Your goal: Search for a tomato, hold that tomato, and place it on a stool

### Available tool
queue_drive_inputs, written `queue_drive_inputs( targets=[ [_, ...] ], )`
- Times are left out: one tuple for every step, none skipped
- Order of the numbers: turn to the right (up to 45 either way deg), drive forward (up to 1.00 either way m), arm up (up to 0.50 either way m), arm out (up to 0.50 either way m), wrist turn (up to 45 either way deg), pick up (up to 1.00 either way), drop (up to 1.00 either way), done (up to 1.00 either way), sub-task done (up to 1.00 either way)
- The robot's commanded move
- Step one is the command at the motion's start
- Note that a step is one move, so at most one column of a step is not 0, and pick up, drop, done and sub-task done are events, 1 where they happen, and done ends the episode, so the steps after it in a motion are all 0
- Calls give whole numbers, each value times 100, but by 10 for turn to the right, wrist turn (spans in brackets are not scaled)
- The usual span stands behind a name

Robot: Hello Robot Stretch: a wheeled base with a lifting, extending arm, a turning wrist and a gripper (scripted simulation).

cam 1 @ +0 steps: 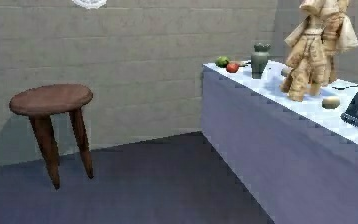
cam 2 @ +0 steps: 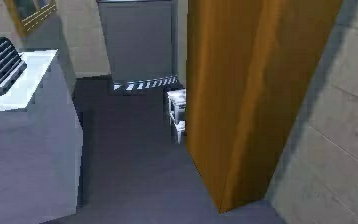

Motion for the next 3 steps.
queue_drive_inputs(
  targets=[
    [0, 100, 0, 0, 0, 0, 0, 0, 0],
    [60, 0, 0, 0, 0, 0, 0, 0, 0],
    [0, 30, 0, 0, 0, 0, 0, 0, 0]
  ],
)
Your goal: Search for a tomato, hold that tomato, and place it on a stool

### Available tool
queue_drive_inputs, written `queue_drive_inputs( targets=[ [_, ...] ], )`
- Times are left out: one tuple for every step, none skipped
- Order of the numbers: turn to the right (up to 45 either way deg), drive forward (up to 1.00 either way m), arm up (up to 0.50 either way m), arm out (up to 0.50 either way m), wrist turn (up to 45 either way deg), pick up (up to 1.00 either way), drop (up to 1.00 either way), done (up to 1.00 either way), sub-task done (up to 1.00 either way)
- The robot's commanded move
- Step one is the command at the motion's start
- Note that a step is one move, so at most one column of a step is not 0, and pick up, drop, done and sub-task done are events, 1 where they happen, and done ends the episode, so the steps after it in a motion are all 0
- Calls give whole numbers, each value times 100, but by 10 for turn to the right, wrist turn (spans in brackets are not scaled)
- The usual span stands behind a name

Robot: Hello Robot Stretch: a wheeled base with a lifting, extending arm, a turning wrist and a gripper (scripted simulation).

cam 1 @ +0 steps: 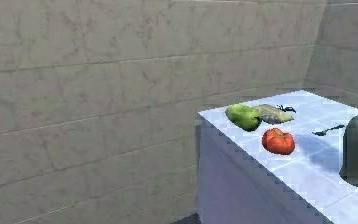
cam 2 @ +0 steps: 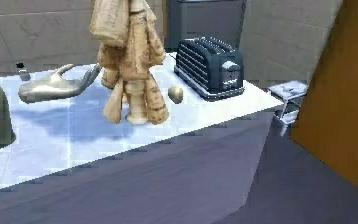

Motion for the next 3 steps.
queue_drive_inputs(
  targets=[
    [-450, 0, 0, 0, 0, 0, 0, 0, 0],
    [-150, 0, 0, 0, 0, 0, 0, 0, 0],
    [0, 0, 50, 0, 0, 0, 0, 0, 0]
  ],
)
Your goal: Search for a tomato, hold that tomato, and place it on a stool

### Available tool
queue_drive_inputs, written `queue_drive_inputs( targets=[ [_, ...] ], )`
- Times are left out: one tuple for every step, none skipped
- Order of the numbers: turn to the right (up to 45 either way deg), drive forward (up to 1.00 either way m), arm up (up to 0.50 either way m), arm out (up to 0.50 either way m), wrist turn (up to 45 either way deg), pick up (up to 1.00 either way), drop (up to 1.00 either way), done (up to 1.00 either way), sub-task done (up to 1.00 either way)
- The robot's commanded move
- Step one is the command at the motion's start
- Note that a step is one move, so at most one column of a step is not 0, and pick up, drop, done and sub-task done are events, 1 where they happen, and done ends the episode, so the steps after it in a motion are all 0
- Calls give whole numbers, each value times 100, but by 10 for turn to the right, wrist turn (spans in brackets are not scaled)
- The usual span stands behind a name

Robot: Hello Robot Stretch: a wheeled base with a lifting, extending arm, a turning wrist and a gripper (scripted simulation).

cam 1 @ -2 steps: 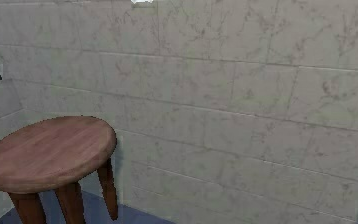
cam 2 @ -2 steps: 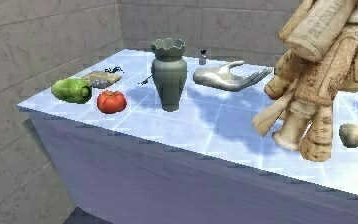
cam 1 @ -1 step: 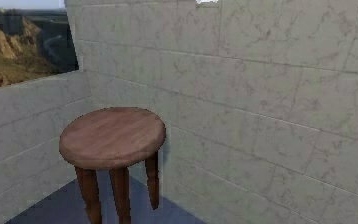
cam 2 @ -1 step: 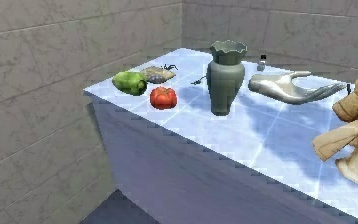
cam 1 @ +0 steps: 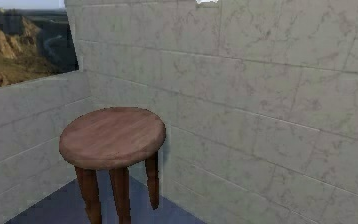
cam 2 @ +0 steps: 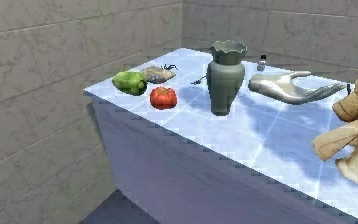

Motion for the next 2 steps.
queue_drive_inputs(
  targets=[
    [0, 0, 38, 0, 0, 0, 0, 0, 0],
    [0, 0, 0, 44, 0, 0, 0, 0, 0]
  ],
)
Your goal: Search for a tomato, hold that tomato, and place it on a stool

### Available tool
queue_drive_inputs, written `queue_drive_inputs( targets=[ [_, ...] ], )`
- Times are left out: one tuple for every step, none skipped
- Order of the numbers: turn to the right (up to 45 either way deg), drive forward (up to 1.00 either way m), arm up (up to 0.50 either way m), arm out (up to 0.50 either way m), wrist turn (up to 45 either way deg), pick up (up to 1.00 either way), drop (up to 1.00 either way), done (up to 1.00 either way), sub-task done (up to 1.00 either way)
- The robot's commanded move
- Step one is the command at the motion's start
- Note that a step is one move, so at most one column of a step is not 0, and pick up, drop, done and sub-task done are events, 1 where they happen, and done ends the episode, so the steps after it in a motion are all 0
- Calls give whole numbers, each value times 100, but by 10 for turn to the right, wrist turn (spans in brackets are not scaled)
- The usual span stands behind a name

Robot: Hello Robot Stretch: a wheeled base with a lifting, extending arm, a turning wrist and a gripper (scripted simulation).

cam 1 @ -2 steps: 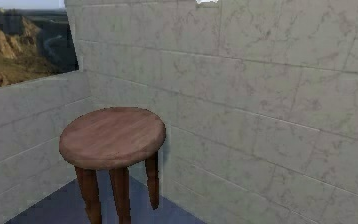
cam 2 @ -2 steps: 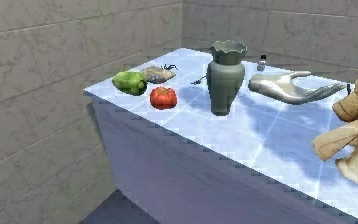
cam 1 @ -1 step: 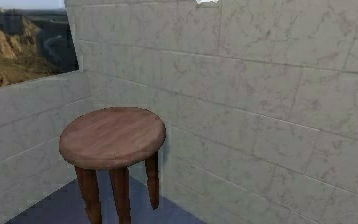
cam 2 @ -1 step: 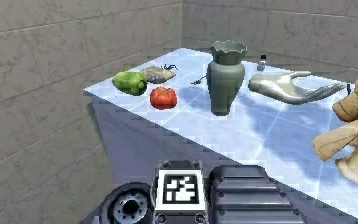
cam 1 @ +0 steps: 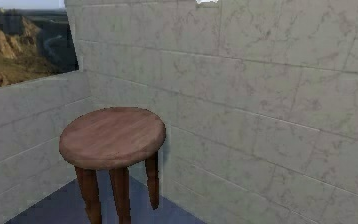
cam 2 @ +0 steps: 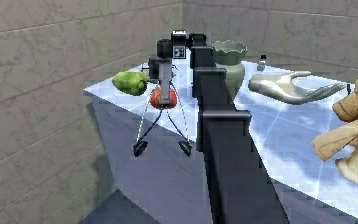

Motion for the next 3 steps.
queue_drive_inputs(
  targets=[
    [0, 0, 0, 0, 450, 0, 0, 0, 0],
    [0, 0, 0, 0, 450, 0, 0, 0, 0],
    [0, 0, 0, 0, 450, 0, 0, 0, 0]
  ],
)
